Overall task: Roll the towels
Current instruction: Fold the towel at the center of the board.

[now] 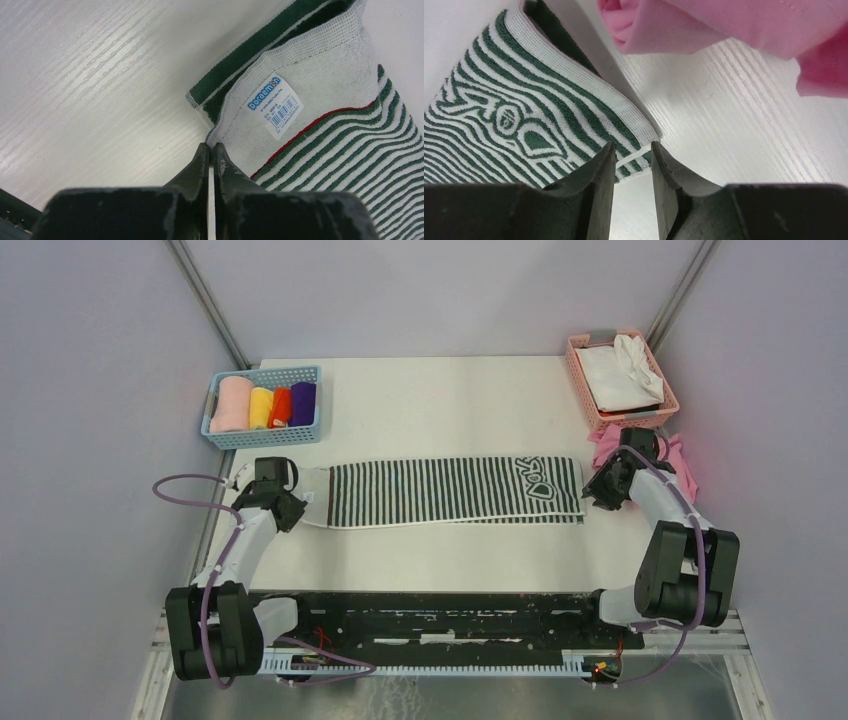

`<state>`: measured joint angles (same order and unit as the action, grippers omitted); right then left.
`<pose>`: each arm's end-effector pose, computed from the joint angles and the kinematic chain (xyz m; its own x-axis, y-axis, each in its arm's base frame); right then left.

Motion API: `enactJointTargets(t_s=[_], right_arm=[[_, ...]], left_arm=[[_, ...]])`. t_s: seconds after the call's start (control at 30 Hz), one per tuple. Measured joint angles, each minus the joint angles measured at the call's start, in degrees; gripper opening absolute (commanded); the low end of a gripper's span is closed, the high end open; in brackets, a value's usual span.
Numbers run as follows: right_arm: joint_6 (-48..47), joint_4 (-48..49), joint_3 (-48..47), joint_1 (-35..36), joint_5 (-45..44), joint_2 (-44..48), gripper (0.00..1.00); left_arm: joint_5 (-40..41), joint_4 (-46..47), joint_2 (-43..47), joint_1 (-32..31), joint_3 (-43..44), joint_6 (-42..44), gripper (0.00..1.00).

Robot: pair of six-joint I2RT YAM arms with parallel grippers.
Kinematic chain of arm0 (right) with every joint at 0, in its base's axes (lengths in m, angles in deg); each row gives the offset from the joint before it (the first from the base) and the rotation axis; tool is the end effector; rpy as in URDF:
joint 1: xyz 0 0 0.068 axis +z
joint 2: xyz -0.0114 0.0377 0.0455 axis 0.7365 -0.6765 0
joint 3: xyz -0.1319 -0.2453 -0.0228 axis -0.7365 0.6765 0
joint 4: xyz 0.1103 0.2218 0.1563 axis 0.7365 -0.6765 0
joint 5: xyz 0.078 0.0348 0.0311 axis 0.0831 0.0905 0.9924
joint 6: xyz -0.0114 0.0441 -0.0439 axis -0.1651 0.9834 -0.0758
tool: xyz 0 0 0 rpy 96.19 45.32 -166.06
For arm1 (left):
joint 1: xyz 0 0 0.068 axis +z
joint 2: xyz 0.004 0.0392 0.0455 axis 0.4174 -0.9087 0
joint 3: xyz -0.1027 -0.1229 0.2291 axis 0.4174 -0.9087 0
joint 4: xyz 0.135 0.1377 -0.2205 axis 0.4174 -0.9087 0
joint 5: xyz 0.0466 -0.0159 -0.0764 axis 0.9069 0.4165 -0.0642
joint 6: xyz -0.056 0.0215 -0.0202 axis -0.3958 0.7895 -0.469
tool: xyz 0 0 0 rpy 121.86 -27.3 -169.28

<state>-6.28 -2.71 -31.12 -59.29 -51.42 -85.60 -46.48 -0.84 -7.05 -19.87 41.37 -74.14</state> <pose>0.2891 -0.0603 0.1676 -0.6330 0.6844 -0.3618 0.6458 0.7245 0.2407 0.2358 0.0329 0.1733 -0.4338 -0.7440 -0.5083 -0.7777 0.5940 -0.2057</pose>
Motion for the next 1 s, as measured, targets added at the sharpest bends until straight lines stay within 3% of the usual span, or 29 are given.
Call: enactJointTargets(t_s=[0.47, 1.0], right_arm=[[0.3, 2.9, 2.5, 0.0, 0.2, -5.5, 0.4], [1.5, 3.3, 3.0, 0.0, -2.5, -4.0, 0.17]], left_arm=[[-0.5, 0.0, 0.0, 0.0, 0.0, 0.0, 0.03], [-0.5, -0.5, 0.0, 0.0, 2.1, 0.1, 0.03]])
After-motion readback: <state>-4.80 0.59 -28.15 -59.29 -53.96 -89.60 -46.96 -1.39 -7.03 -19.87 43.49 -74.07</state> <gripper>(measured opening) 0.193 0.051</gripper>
